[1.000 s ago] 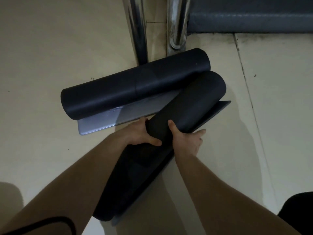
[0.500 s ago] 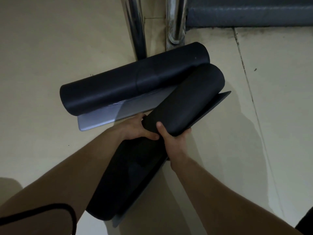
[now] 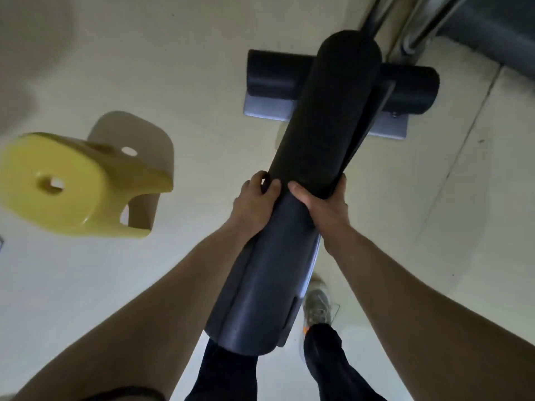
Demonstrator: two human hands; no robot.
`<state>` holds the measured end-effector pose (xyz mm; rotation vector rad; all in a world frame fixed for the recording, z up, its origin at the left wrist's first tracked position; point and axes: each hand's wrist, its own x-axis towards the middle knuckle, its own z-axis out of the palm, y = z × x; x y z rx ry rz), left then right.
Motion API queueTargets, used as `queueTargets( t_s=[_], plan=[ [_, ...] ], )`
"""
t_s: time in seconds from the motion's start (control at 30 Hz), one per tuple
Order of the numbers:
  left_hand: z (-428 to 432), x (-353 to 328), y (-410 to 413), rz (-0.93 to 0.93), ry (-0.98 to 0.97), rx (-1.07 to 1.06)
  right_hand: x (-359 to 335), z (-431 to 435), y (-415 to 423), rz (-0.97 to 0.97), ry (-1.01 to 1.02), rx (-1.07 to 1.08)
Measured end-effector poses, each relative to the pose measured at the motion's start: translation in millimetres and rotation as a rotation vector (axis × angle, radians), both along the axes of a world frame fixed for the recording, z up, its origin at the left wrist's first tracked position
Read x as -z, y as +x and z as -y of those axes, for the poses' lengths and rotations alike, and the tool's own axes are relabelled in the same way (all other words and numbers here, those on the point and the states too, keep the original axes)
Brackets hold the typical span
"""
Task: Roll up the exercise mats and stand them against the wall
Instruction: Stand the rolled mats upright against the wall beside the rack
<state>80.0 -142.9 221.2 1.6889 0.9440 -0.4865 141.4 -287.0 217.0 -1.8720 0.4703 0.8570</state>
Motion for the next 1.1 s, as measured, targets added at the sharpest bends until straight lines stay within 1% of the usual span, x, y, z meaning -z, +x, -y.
queueTargets(
  t_s=[0.13, 0.23, 0.37, 0.43, 0.57, 0.7, 0.77, 0.87, 1.03, 1.1],
  plan=[
    [-54.8, -84.8, -82.0, 0.046, 0.045, -0.262, -72.7, -68.1, -53.9, -0.004, 0.065, -0.217],
    [-108.7, -135.6, -160.2, 0.091, 0.04, -0.497, -115.3, -139.3, -107.9, -0.004, 0.088, -0.388],
    [-184.3, -177.8, -278.8, 0.148, 0.011, -0.737, -155.5, -250.7, -195.3, 0.041, 0.145, -0.594],
    [-222.1, -186.2, -337.4, 0.164, 0.025, -0.829, -165.0, -306.6, -242.5, 0.048, 0.125, -0.702],
    [-291.0, -186.1, -444.8, 0.187, 0.047, -0.949, -167.2, -401.2, -338.2, 0.064, 0.164, -0.84],
    [-366.6, -172.4, -510.5, 0.212, 0.056, -1.084, -151.3, -490.1, -406.0, 0.07, 0.127, -0.903],
    [-410.4, -160.5, -527.4, 0.227, 0.059, -1.135, -139.4, -538.6, -425.6, 0.087, 0.111, -0.909],
    [-483.4, -143.2, -543.4, 0.233, 0.026, -1.22, -121.4, -611.9, -443.7, 0.052, 0.172, -0.898],
    [-601.1, -100.3, -560.4, 0.103, 0.075, -1.332, -89.7, -729.9, -462.6, 0.025, 0.201, -0.933],
    [-644.6, -87.6, -564.5, 0.108, 0.014, -1.304, -75.3, -771.9, -465.9, 0.051, 0.18, -0.957]
  ],
)
